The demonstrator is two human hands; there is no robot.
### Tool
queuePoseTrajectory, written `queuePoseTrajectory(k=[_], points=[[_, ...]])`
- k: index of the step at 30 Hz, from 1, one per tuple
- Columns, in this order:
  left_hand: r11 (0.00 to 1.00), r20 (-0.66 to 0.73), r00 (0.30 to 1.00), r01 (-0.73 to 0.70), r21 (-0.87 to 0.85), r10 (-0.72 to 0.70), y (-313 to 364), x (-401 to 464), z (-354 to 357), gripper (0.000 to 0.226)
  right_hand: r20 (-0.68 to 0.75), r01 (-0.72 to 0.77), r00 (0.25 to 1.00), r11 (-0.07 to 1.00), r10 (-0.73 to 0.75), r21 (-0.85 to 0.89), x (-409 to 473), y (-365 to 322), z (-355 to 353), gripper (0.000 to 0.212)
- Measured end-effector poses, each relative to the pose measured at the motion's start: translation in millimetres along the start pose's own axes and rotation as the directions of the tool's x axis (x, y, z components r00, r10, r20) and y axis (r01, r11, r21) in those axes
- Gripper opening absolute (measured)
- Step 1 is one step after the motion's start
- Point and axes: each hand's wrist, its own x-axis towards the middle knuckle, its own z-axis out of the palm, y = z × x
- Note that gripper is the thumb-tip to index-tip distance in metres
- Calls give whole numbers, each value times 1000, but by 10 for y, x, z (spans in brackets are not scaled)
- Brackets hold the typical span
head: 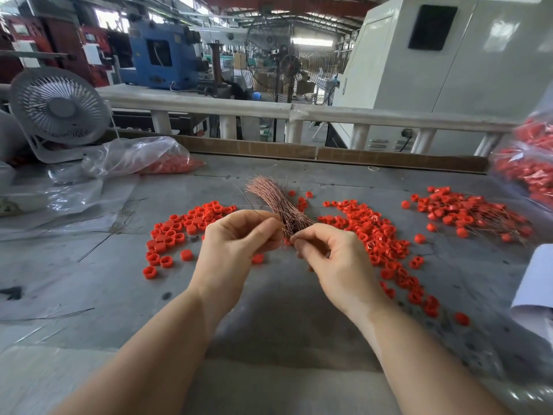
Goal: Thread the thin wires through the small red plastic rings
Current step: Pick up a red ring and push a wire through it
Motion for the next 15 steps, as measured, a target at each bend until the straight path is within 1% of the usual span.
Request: queuePoseTrajectory(k=[3, 7, 9, 12, 15], points=[[994, -57, 998, 35, -108, -41, 5, 15, -27, 11, -65, 34, 997, 995, -40, -89, -7, 6, -2, 8], [989, -116, 990, 63, -137, -80, 11, 34, -46, 14, -169, 23, 984, 980, -57, -198, 10, 16, -49, 8], [993, -136, 987, 74, -94, -86, 6, 34, -46, 15, -189, 11, 980, 973, -55, -230, 13, 23, -61, 9], [997, -127, 989, 76, 33, -71, -6, 19, -35, 13, -225, -8, 973, 961, -57, -276, 10, 26, -79, 10], [993, -132, 989, 84, 88, -72, -17, 11, -30, 13, -264, -51, 964, 948, -35, -313, 20, 44, -102, 10]])
